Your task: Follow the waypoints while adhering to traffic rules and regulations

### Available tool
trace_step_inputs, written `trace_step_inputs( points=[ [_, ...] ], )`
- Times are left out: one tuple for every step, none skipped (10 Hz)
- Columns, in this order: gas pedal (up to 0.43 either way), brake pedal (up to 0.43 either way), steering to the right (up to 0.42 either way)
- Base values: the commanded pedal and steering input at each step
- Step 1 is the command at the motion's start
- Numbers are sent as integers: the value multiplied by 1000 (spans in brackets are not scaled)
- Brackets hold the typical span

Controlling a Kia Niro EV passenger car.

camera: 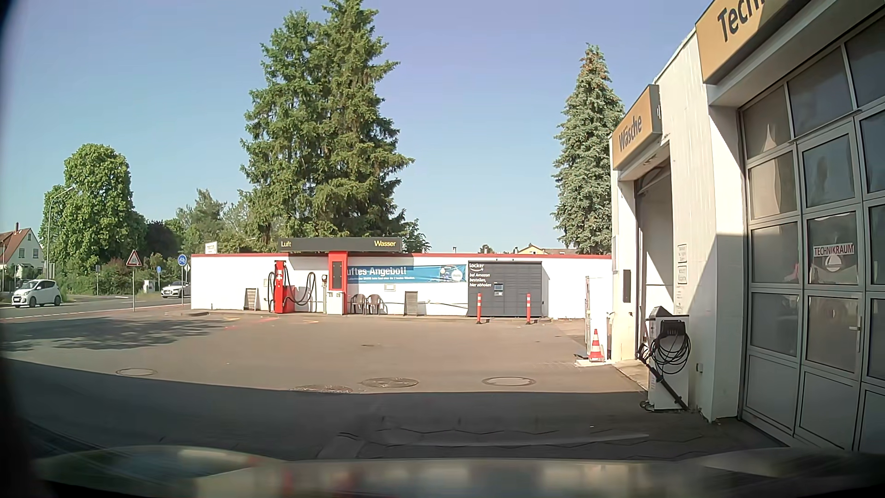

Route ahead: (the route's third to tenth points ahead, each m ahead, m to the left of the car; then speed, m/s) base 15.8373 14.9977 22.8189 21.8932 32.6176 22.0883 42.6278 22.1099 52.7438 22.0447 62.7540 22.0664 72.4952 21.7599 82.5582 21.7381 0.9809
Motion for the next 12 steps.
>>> trace_step_inputs(
  points=[
    [0,268,-64],
    [0,268,-38],
    [0,268,-13],
    [0,268,3],
    [0,268,16],
    [0,268,23],
    [0,268,26],
    [0,268,26],
    [0,268,26],
    [0,268,26],
    [0,268,26],
    [0,268,25]
  ],
)
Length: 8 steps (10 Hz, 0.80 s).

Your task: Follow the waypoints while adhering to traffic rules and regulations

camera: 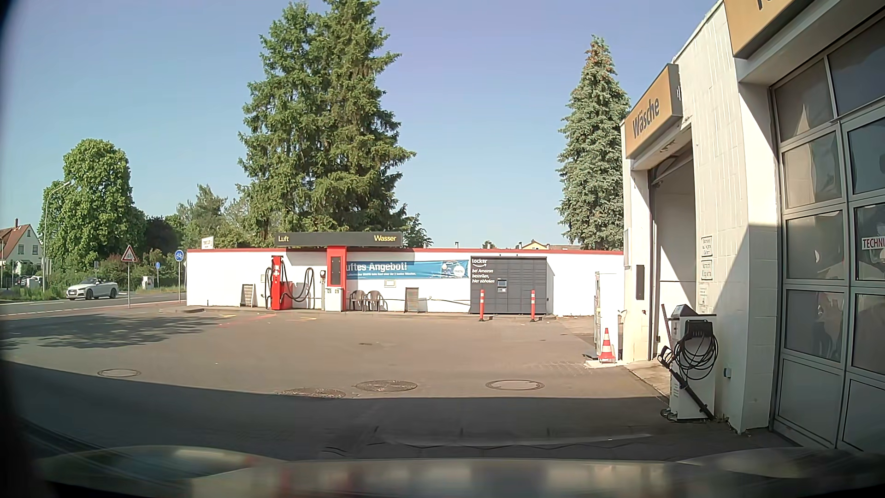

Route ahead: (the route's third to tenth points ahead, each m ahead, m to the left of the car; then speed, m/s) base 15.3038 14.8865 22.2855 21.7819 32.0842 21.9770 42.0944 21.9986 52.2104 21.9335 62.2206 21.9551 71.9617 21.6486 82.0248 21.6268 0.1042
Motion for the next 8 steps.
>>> trace_step_inputs(
  points=[
    [0,268,25],
    [0,274,25],
    [0,268,25],
    [0,268,25],
    [0,274,25],
    [0,293,25],
    [0,317,25],
    [0,335,25]
  ],
)
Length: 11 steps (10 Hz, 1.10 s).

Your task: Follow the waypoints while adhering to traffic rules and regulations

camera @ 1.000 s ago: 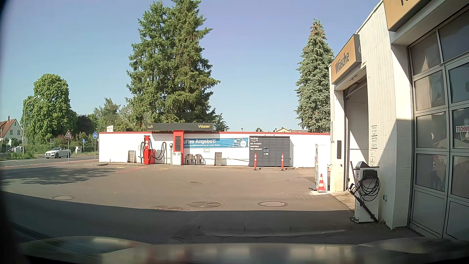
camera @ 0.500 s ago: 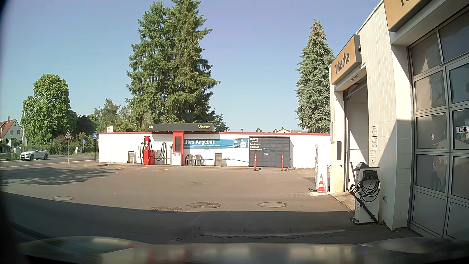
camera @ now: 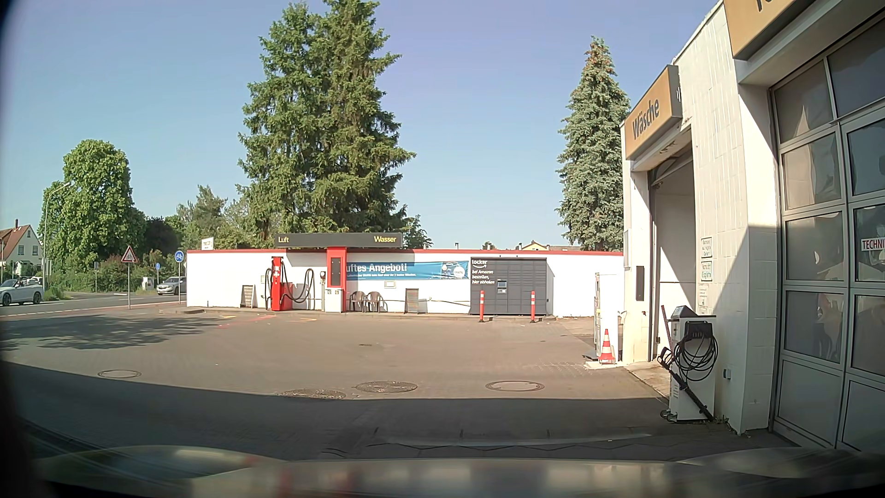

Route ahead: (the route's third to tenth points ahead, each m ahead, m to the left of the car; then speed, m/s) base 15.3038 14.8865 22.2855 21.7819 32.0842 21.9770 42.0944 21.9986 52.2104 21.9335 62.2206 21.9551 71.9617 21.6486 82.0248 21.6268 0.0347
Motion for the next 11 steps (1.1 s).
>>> trace_step_inputs(
  points=[
    [0,348,25],
    [0,360,25],
    [0,360,25],
    [0,366,25],
    [0,366,25],
    [0,360,25],
    [0,366,25],
    [0,366,25],
    [0,366,25],
    [0,366,25],
    [0,366,25]
  ],
)
